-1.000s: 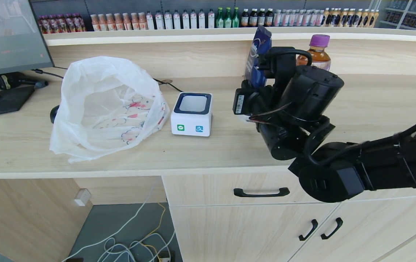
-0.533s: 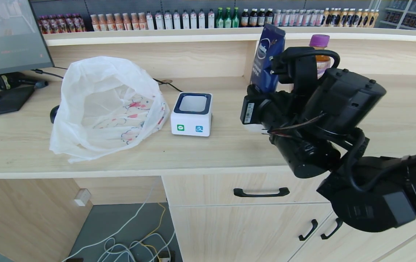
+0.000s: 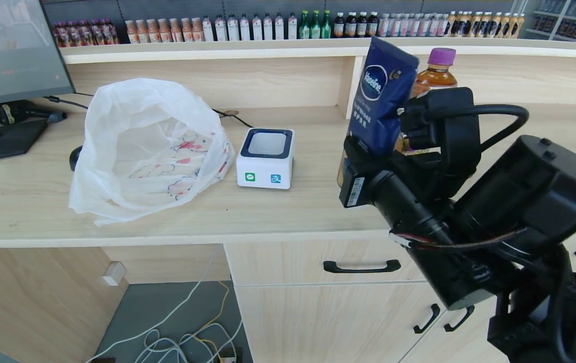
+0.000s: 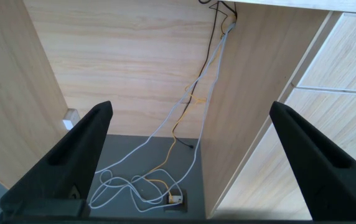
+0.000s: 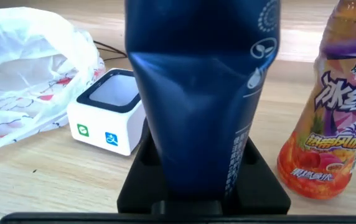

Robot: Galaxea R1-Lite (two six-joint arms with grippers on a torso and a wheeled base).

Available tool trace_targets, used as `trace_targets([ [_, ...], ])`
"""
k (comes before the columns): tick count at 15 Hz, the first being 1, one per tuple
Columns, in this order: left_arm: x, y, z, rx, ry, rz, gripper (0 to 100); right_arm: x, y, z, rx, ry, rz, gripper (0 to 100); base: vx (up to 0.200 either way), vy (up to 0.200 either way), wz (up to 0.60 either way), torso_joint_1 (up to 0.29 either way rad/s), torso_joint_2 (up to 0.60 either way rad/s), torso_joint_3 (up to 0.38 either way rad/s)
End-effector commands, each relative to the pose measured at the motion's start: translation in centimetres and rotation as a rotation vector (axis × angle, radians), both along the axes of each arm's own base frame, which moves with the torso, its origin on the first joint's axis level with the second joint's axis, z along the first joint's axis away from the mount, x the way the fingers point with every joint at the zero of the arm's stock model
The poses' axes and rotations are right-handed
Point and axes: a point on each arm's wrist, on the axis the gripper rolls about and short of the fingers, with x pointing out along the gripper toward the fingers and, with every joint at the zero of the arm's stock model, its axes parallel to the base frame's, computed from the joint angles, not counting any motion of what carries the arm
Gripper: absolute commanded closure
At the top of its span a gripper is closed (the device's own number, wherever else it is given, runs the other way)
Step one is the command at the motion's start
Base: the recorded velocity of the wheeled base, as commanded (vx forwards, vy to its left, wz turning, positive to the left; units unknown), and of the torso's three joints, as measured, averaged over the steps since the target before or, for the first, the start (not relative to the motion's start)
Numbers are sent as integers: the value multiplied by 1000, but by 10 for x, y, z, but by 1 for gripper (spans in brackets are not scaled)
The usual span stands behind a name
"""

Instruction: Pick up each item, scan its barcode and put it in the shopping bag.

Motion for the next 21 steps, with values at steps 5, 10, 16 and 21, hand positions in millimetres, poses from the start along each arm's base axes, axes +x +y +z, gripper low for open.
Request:
trace_targets([
  [5,0,0,0,0,0,1,0,-26,-16,-26,-47,-6,26,100,0,0,0,0,0,0],
  [10,0,0,0,0,0,1,0,-49,-19,-40,-88,-29,70,100,0,0,0,0,0,0],
  [16,0,0,0,0,0,1,0,-81,-35,-58,-267,-21,118,100,0,0,0,0,0,0],
  [21,0,0,0,0,0,1,0,-96,-31,-56,-373,-78,153,100,0,0,0,0,0,0],
])
